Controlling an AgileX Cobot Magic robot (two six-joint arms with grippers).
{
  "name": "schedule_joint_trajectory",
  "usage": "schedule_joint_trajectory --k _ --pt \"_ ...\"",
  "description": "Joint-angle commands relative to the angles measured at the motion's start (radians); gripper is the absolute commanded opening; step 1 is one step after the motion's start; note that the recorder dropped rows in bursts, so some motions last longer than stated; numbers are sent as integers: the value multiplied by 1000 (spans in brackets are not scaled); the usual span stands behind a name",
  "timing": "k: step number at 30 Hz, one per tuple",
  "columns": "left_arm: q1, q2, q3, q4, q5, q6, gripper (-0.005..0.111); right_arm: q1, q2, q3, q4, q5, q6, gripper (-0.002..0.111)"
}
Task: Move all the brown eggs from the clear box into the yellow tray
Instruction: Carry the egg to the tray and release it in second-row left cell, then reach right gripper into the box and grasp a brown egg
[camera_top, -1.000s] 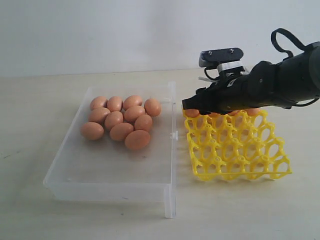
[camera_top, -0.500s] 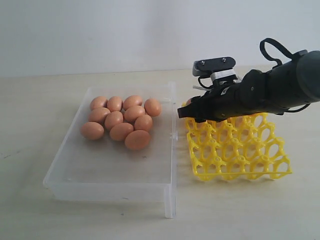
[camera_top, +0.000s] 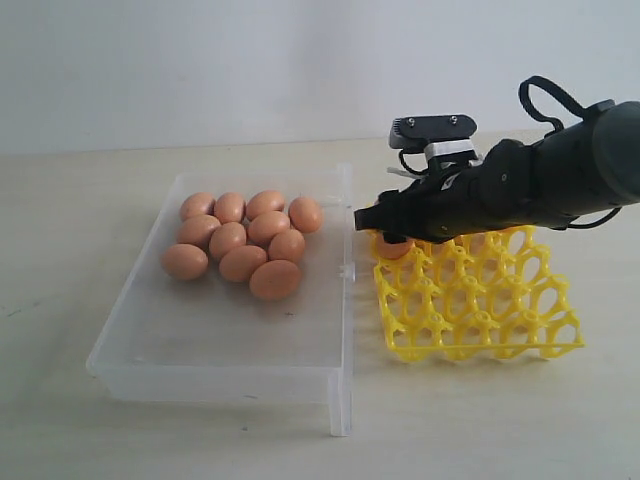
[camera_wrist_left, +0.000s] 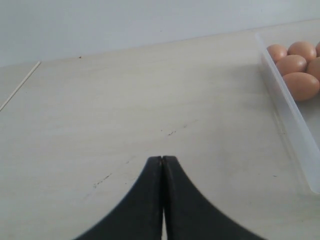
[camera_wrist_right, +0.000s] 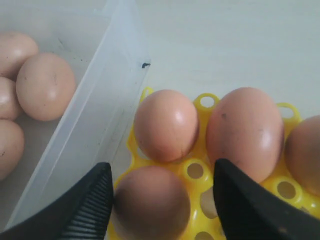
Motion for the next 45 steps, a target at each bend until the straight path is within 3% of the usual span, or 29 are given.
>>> schedule_joint_trajectory --k 1,8,11,15,23,29,34,45 --pt "-6 1 -4 -2 -9 -5 0 1 -1 -6 -11 -8 3 58" --pt "-6 1 -4 -2 -9 -5 0 18 -43 -13 -11 32 -9 57" --pt "-6 1 -4 -2 -9 -5 0 50 -71 -67 -11 137 -95 38" --pt "-6 1 -4 -2 -9 -5 0 103 -65 -230 -11 395 -176 0" --pt "-6 1 -4 -2 -9 -5 0 211 69 -606 -17 771 -200 5" --pt "-6 1 -4 -2 -9 -5 0 273 227 -760 -203 916 -191 34" --pt "-6 1 -4 -2 -9 -5 0 294 321 -774 -393 919 -191 59" --pt "-6 1 -4 -2 -9 -5 0 298 383 -774 -408 885 -262 58"
